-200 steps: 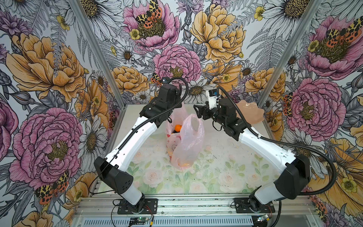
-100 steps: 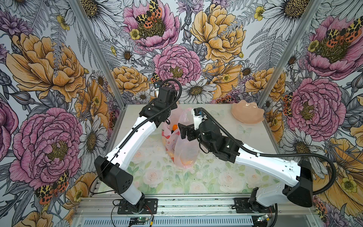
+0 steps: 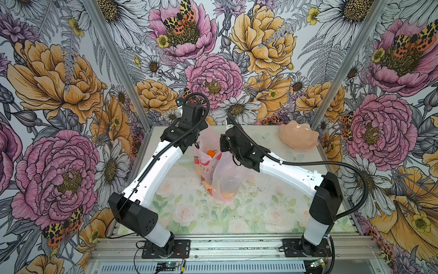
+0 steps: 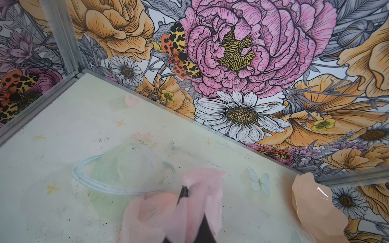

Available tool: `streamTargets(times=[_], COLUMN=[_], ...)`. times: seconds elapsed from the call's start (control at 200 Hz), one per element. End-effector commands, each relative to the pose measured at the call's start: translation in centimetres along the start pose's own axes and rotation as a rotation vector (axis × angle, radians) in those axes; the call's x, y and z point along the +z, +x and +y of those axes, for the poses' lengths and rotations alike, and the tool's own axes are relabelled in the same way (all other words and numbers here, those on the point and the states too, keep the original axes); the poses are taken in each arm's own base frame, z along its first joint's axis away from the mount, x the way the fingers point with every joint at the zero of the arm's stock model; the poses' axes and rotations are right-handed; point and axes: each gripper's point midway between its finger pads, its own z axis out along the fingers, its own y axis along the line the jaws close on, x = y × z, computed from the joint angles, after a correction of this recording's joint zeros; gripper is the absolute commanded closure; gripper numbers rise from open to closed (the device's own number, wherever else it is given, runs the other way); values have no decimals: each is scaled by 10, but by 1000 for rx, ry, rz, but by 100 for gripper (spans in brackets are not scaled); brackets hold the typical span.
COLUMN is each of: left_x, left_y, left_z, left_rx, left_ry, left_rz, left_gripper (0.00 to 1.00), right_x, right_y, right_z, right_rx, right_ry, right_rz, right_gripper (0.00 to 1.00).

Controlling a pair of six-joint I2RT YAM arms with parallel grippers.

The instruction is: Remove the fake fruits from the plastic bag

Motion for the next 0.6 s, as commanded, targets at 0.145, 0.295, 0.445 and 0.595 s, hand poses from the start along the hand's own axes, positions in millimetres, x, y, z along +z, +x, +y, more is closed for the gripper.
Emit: streamTargets(times=[0.145,0.295,0.445,0.595], left_x=[-1,-28,-53,-27], left_y=[-54,-29,26,127], left_z=[14,37,70,113], left_rx=[-192,-215,-244,-272], left_ry=[71,109,179,166], left_rz=[-58,-71,-64,86], left_gripper=[100,100,100,100], right_x=[-43,-72,-94,-86], right_y=[-119,-82,-8,74], right_z=[-30,-40,-62,-109], right_rx=[-7,14,109,247], right_ry=[-96,-124,-131,-47], right_rz=[-225,-169,-94,-21], right_gripper=[100,100,100,100])
